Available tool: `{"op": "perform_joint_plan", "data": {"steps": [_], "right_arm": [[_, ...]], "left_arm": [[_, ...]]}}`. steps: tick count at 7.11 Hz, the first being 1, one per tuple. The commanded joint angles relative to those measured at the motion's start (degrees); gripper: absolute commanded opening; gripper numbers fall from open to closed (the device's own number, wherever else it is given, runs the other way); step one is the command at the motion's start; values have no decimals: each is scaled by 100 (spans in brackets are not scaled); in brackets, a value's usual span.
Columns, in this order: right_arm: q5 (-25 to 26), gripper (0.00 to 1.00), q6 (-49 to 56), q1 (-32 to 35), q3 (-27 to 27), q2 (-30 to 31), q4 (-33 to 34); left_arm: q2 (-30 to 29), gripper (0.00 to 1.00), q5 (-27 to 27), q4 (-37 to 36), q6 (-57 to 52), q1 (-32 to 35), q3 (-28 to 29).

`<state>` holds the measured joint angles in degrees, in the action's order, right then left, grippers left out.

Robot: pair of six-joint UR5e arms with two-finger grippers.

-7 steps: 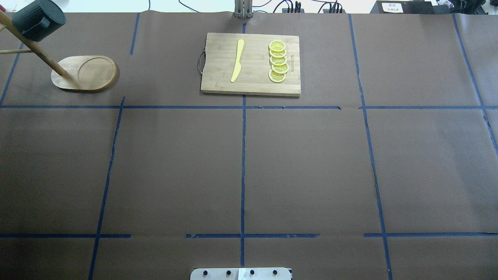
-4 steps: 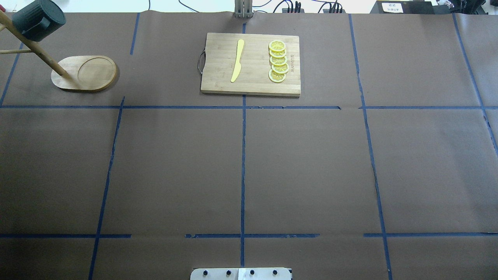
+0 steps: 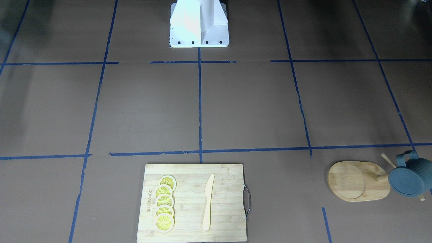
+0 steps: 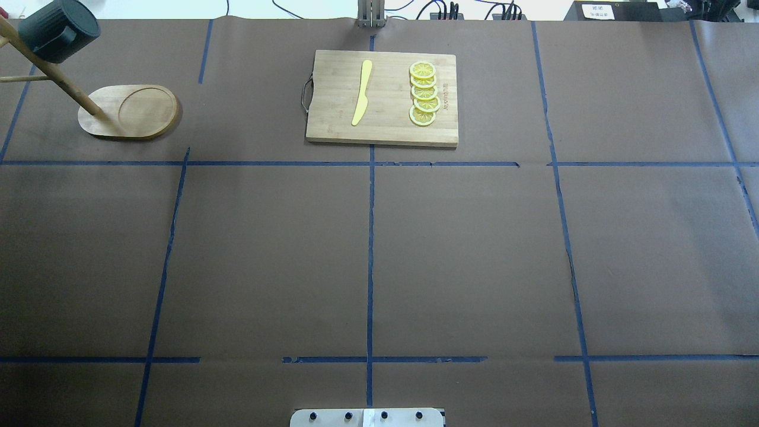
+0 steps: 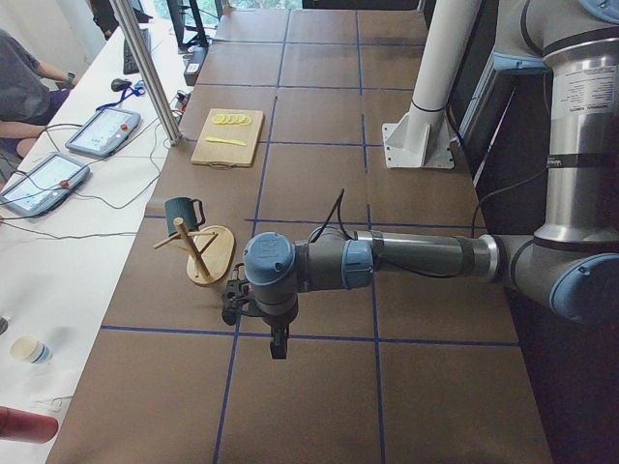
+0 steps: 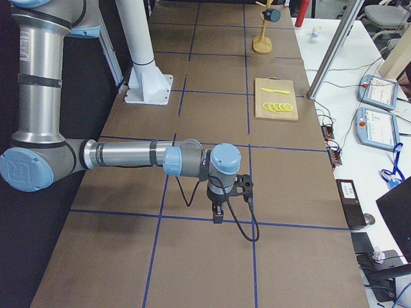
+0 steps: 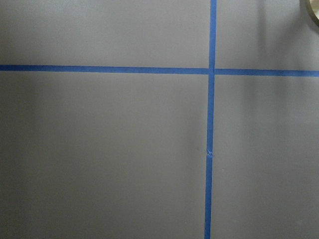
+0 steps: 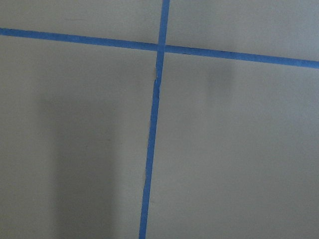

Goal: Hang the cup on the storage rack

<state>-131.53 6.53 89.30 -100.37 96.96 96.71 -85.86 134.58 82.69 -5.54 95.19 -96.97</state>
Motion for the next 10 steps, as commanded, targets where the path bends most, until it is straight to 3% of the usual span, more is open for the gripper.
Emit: {"op": "perform_joint_plan", "data": {"steps": [1,10], "right_arm": [[83,100,6,0,139,24,-3],[66,100,-3,0,237,7,-3]], "left_arm": [[86,100,15,1,0,0,-32],[245,100,15,-8,9,-9,21]]}}
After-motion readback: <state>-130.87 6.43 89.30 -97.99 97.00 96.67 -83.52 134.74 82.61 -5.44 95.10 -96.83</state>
